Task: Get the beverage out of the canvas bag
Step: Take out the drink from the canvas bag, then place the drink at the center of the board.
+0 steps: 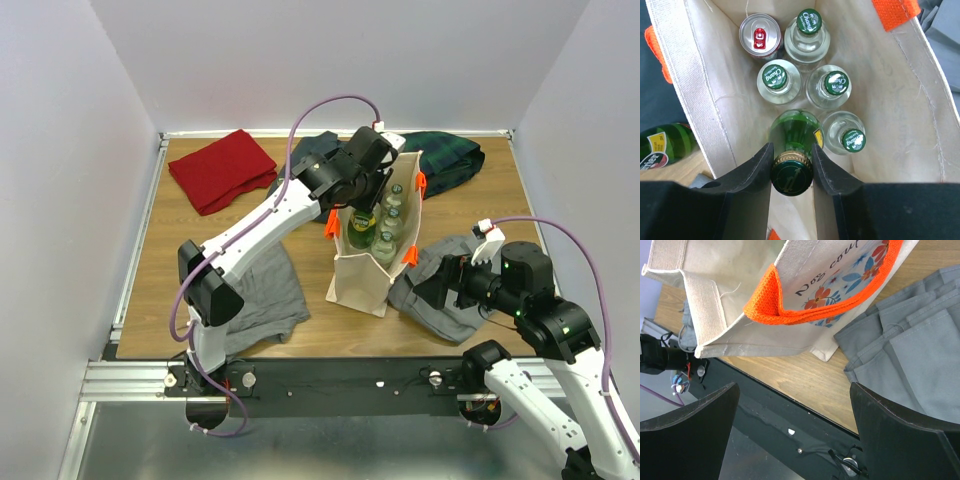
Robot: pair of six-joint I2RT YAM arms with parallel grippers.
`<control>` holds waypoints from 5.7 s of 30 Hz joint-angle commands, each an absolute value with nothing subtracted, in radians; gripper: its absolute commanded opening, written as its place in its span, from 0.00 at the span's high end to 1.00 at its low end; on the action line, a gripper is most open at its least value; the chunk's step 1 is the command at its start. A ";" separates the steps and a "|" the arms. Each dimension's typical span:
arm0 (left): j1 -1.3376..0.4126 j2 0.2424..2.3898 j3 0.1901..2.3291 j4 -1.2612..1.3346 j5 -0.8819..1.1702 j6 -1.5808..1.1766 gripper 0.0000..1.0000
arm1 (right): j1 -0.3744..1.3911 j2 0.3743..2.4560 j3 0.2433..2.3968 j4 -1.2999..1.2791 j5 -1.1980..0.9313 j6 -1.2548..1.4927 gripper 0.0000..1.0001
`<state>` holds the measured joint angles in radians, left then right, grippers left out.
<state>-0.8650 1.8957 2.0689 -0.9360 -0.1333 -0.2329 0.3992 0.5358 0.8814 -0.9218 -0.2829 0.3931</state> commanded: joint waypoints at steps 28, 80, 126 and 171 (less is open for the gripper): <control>-0.864 1.760 2.315 -1.072 -0.132 -0.192 1.00 | 0.403 0.523 0.871 -0.917 -0.267 0.402 0.00; -0.856 1.486 2.152 -0.861 -0.457 -0.123 1.00 | 0.402 0.526 0.870 -0.916 -0.262 0.407 0.00; -0.678 1.482 1.336 -0.107 -0.301 -0.253 1.00 | 0.402 0.555 0.868 -0.919 -0.212 0.433 0.00; -0.615 1.678 1.357 -0.048 -0.357 -0.189 1.00 | 0.402 0.557 0.868 -0.920 -0.181 0.443 0.00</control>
<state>-0.6189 1.6680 1.2976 -0.1337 -0.3019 -0.2276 0.3992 0.5545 0.8772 -0.9218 -0.2020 0.4374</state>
